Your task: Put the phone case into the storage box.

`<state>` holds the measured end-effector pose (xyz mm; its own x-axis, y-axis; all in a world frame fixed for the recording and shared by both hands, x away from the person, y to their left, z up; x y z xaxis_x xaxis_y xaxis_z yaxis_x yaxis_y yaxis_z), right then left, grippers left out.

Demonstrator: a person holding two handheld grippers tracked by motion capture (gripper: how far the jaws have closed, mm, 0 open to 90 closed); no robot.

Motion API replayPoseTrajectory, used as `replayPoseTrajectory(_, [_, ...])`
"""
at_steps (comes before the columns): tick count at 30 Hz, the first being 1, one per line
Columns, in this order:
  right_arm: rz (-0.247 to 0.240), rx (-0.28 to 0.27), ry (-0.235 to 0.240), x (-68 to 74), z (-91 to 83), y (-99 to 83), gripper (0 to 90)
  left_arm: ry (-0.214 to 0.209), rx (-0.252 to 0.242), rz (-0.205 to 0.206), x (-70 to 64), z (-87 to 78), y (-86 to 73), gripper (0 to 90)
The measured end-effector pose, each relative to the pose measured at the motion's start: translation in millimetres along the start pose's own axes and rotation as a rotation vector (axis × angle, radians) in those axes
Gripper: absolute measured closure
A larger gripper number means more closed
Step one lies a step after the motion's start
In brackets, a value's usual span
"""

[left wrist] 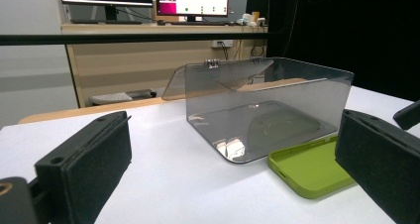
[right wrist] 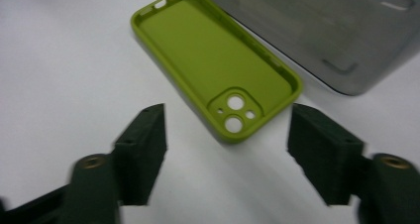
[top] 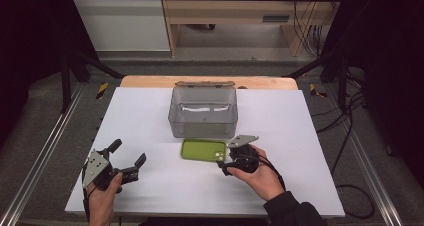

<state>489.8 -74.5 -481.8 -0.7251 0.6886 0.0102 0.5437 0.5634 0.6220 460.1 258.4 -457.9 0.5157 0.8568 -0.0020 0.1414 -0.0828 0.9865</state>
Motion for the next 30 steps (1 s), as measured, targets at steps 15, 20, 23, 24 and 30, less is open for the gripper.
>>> replayPoseTrajectory(15, [0.015,0.078,0.065,-0.7,20.7,10.3,85.3,-0.014,0.013,0.016,-2.5,2.2,-0.7,1.0])
replayPoseTrajectory(20, [0.022,0.088,0.045,-6.8,25.1,9.5,89.6,-0.016,0.014,0.017,-2.6,2.3,-0.6,1.2])
replayPoseTrajectory(23, [0.016,0.091,0.036,-7.6,26.8,9.2,89.9,-0.017,0.015,0.017,-2.9,2.5,-0.7,1.2])
replayPoseTrajectory(24, [0.012,0.097,0.034,-7.5,28.2,9.1,90.0,-0.018,0.017,0.018,-3.2,2.6,-0.9,1.3])
replayPoseTrajectory(30, [0.015,0.098,0.033,-9.9,32.2,9.3,90.0,-0.022,0.019,0.021,-3.8,3.4,-0.9,1.5])
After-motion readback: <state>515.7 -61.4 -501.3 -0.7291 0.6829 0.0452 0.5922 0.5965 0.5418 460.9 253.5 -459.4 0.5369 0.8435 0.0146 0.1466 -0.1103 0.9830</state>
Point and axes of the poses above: each handheld gripper's, and its own axes: z roughly forward along the jaws, y roughly out of its top, x roughly to its left, the point moved 6 cm from there along z, roughly forward along the jaws, and after that the axes turned 7 degrees about x, right-handed, at the moved point
